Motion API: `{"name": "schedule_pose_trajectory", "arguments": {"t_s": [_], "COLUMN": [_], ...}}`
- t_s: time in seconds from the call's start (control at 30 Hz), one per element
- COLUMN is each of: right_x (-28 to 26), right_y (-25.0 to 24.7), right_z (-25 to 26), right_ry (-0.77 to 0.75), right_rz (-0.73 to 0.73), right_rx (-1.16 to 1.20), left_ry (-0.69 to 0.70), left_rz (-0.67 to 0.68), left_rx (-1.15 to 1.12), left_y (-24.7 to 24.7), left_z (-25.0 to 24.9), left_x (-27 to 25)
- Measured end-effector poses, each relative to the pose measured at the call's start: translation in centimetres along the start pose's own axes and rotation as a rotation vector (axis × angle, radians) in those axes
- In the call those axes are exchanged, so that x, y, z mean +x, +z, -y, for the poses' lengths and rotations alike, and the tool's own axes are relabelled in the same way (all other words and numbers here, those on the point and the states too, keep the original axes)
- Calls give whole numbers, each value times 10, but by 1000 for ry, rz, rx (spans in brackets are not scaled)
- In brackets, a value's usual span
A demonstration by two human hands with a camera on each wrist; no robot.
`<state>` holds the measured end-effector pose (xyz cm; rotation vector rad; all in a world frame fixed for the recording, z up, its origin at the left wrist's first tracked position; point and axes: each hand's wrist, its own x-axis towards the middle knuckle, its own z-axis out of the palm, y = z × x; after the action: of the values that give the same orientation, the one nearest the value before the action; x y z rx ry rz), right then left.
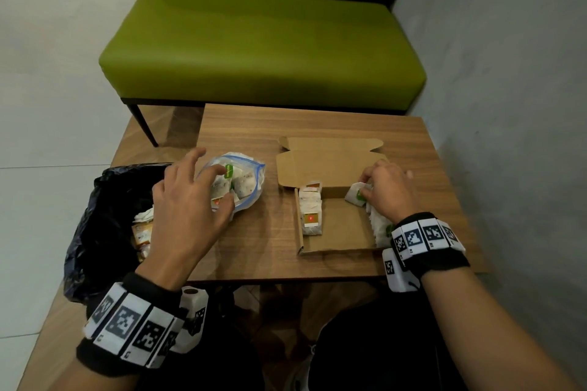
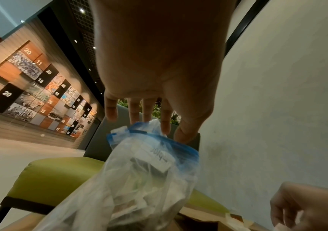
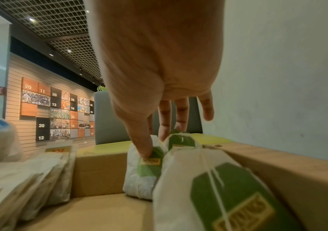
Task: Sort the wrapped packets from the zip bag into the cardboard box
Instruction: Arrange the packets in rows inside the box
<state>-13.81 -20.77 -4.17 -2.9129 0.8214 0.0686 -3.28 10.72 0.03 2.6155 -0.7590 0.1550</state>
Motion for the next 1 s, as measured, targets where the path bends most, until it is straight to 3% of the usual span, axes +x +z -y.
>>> {"name": "schedule_pose_trajectory", "arguments": {"t_s": [0.07, 0.13, 0.2, 0.27, 0.43, 0.63, 1.0], "right_x": [0, 0, -1, -2, -4, -1, 8], "right_y": [0, 0, -2, -6, -15, -23, -2], "right_z": [-1, -1, -2, -2, -2, -1, 6], "right_ry": [-7, -18, -47, -78, -122, -199, -180], "right_rz": [-10, -9, 8, 23, 42, 234, 87], "right_rx": [4, 27, 63, 85, 94, 54, -11], "left_ry": [94, 268, 457, 538, 551, 536, 552], "left_rz": [-159, -206, -40, 149, 366, 421, 444], "left_rx": [3, -57, -122, -114, 0, 80, 32], "left_y": [0, 7, 25, 50, 93, 104, 107], "left_z": [-11, -35, -64, -90, -124, -111, -107], "left_x": [-6, -17, -33, -47, -49, -45, -50]}}
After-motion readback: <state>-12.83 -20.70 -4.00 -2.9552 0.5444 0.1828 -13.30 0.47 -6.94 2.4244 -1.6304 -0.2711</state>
